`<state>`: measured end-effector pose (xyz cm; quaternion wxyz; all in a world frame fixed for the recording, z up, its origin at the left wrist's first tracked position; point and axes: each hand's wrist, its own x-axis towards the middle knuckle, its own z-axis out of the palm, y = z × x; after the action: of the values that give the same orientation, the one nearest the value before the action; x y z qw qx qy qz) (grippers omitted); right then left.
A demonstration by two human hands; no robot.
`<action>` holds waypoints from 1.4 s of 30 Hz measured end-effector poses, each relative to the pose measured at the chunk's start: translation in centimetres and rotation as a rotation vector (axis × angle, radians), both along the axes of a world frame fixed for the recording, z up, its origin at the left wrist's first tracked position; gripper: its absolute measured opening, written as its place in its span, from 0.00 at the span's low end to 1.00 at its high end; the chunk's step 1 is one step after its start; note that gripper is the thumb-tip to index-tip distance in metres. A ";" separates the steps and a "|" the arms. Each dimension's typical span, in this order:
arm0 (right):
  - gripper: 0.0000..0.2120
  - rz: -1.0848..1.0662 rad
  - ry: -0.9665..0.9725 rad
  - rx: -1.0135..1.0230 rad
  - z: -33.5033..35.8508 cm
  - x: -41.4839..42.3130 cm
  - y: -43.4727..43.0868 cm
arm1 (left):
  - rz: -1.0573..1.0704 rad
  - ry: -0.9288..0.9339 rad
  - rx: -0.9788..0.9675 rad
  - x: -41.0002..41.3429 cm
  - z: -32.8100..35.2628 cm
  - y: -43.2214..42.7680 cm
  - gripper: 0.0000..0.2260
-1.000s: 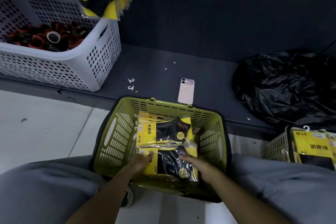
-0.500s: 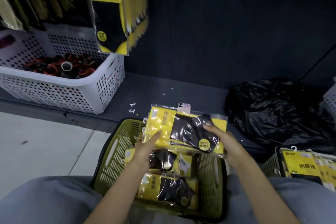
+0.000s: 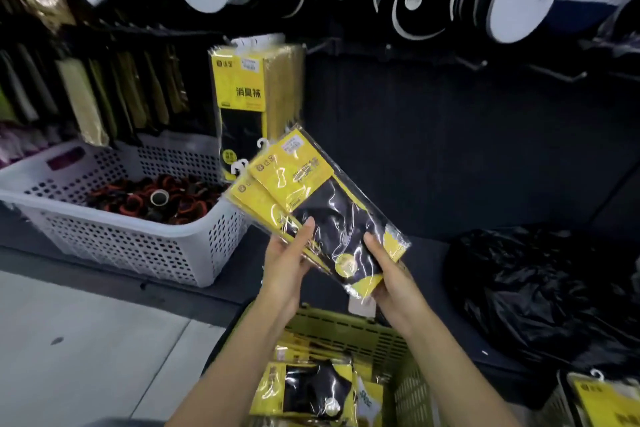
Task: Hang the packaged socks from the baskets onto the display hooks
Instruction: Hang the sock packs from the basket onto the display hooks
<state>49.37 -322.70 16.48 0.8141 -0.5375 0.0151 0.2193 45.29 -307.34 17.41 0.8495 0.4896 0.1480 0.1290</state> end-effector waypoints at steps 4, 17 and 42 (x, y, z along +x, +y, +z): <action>0.31 -0.161 -0.198 -0.149 2.1 2.2 0.3 | 0.146 -0.015 0.362 0.6 2.5 3.5 0.23; 0.19 -0.048 -0.551 -0.172 12.1 6.0 9.0 | 0.112 -0.170 0.552 3.8 8.2 9.1 0.19; 0.13 -0.288 -0.238 -0.274 12.7 16.9 13.2 | 0.522 -0.104 0.662 2.6 11.0 17.1 0.25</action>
<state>66.31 -309.53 29.19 0.7524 -0.6575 0.0251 0.0316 47.91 -290.20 28.45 0.5917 0.6750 0.1745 0.4047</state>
